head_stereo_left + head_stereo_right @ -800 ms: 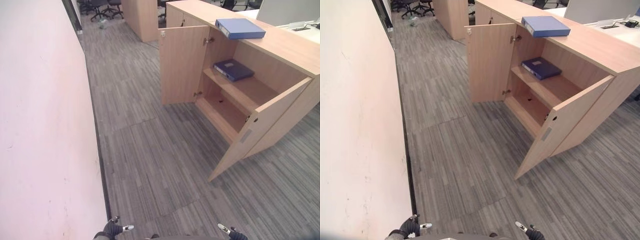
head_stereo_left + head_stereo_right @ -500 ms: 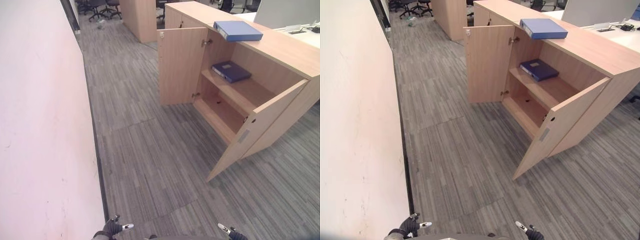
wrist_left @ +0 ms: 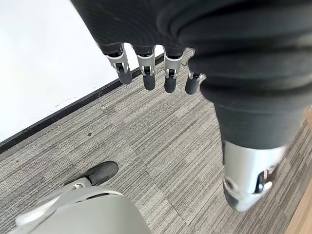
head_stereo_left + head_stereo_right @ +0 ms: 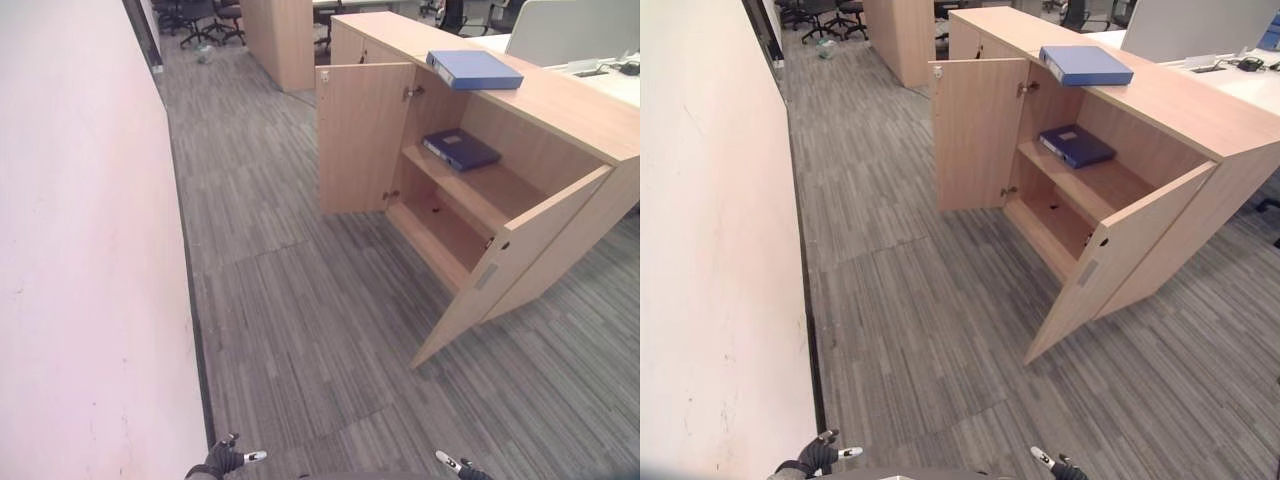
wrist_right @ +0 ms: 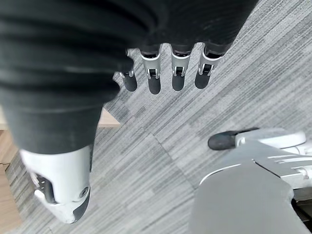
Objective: Put the empty folder in the office cabinet
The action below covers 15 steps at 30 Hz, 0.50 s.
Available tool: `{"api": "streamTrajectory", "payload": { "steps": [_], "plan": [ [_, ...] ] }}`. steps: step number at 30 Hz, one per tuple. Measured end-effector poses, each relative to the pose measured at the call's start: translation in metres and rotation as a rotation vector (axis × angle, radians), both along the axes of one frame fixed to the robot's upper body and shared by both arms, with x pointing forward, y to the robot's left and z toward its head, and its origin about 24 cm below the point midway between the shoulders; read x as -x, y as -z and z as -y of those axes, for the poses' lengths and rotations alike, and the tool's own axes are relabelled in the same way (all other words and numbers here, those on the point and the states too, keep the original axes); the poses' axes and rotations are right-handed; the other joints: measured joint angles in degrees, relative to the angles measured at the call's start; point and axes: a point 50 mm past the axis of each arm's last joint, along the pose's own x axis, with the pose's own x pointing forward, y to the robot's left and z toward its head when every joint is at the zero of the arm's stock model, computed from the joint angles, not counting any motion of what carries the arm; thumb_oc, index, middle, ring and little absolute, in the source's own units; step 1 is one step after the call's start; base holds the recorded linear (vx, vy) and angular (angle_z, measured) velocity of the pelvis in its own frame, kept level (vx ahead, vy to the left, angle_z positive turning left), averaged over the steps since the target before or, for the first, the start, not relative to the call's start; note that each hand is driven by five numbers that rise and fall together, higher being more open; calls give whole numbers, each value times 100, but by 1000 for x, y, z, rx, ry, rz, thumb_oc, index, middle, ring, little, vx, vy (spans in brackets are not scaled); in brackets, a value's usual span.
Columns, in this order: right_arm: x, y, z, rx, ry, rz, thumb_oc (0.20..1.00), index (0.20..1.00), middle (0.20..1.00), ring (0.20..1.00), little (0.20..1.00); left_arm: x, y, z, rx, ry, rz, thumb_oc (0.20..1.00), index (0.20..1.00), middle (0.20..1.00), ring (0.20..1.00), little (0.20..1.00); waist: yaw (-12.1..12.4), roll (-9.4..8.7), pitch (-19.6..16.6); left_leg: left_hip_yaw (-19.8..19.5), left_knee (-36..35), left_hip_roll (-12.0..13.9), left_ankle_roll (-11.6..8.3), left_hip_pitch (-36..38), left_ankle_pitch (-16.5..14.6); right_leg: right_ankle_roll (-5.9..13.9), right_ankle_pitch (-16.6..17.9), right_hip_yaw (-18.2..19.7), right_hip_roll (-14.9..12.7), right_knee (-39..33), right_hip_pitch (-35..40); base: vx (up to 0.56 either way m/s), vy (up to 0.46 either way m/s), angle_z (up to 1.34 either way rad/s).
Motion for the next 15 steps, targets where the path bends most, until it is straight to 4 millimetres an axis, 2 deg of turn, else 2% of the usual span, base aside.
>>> {"api": "streamTrajectory", "payload": {
  "steps": [15],
  "plan": [
    [6, 1, 1, 5, 9, -29, 1000, 1000, 1000, 1000, 1000, 2, 1, 0, 0, -1, -6, 1000, 1000, 1000, 1000, 1000, 2, 35, -146, -56, 1, 1, -11, 19, 10, -8, -11, -39, 8, -28, 3, -3, -7, 0]
  ]
}}
